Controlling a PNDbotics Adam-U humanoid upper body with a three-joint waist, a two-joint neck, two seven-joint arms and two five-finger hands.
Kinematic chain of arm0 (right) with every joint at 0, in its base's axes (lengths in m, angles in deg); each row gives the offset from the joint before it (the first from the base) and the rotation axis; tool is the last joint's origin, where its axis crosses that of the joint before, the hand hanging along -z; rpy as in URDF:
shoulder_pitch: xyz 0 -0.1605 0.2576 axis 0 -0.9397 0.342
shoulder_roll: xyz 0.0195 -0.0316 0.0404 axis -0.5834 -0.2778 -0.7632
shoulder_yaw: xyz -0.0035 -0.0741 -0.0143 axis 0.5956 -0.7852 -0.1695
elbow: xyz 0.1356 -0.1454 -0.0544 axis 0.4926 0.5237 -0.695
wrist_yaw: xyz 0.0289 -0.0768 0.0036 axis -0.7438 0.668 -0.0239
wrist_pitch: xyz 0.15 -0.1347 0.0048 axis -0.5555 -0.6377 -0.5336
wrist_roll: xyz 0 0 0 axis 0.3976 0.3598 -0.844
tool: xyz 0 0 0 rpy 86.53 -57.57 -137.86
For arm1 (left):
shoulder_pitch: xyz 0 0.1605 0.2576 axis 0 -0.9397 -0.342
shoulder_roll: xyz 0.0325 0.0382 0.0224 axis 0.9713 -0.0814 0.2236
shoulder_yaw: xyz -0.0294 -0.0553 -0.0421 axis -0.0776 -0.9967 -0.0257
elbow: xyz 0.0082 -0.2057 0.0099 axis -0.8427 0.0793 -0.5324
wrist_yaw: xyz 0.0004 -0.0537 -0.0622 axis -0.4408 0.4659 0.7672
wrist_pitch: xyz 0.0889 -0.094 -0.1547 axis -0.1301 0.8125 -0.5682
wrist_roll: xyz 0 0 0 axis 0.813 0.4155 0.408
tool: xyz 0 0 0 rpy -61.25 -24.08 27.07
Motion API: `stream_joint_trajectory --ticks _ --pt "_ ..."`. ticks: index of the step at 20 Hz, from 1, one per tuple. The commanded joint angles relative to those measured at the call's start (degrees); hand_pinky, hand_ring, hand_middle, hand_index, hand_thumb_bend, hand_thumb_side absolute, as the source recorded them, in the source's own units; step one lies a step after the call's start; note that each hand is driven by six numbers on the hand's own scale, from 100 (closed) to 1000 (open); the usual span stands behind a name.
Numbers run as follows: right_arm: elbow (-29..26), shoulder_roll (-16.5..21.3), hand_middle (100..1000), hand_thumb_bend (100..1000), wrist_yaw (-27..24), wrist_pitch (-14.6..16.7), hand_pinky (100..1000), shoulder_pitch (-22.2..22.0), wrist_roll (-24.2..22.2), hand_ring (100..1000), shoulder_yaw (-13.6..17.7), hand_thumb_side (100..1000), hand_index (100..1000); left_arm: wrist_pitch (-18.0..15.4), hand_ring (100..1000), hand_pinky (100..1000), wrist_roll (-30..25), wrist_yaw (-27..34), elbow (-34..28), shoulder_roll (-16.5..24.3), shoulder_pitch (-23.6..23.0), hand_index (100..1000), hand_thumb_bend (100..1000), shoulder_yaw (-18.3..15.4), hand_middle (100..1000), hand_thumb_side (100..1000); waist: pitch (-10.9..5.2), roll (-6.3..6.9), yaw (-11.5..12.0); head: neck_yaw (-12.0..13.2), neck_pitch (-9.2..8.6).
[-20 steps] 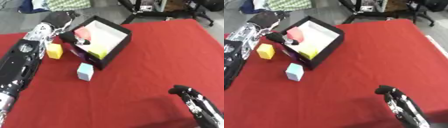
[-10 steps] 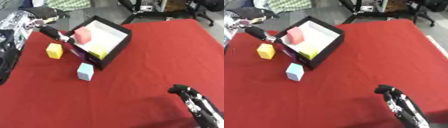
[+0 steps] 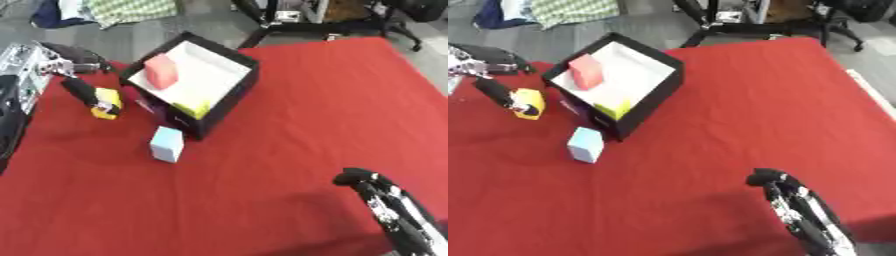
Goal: Pick up objects on the table and place them in the box.
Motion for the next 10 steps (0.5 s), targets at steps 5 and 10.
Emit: stream_joint_trajectory --ticks 5,10 --pt "-0.61 0.52 713 100 0.01 0.06 1000 0.37 0.04 802 0.19 585 814 3.2 820 820 6.24 -5.49 3.95 -0.59 0.16 980 530 -2.63 843 650 -1.04 -0.63 -0.15 -0.23 -0.1" --pt "-0.63 0.47 714 100 0.06 0.11 1000 0.39 0.06 802 0.15 586 815 5.44 804 810 13.9 -6.83 4.48 -1.05 -0.35 977 464 -3.04 834 579 -0.85 -0.77 -0.13 -0.33 -0.1"
